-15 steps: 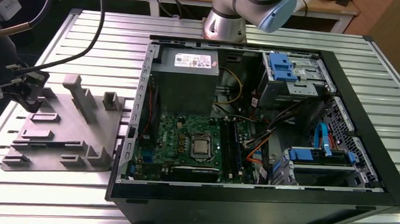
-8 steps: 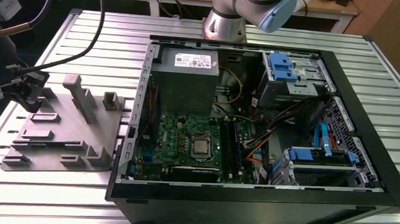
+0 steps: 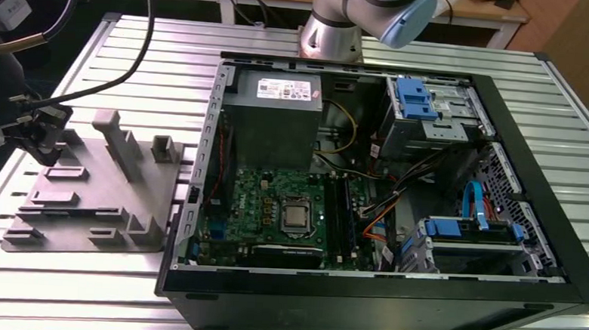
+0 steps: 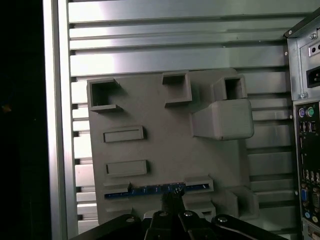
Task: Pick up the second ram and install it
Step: 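Pick up the second ram and move it above second insertion slot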
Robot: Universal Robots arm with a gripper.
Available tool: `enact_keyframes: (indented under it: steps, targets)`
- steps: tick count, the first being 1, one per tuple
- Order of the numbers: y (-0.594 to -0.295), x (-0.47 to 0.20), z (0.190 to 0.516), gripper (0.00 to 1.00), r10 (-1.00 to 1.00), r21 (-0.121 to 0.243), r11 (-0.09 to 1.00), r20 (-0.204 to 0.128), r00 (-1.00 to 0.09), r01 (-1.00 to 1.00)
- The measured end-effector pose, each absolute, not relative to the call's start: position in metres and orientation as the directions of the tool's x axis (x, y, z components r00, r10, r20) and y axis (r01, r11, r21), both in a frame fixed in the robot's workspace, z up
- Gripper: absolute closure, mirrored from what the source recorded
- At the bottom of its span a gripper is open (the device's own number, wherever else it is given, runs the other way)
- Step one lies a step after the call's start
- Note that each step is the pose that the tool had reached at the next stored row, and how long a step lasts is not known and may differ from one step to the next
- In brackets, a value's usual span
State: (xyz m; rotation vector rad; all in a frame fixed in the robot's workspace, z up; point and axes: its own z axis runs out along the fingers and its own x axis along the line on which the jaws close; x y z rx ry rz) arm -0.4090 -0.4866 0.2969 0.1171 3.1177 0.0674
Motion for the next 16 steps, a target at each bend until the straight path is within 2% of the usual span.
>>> enact_keyframes:
  steps: [16]
  targets:
    - [-0.4866,-0.409,0.2917,0.93,-0.175,0.044,0.983,-0.019,-0.984,-0.176]
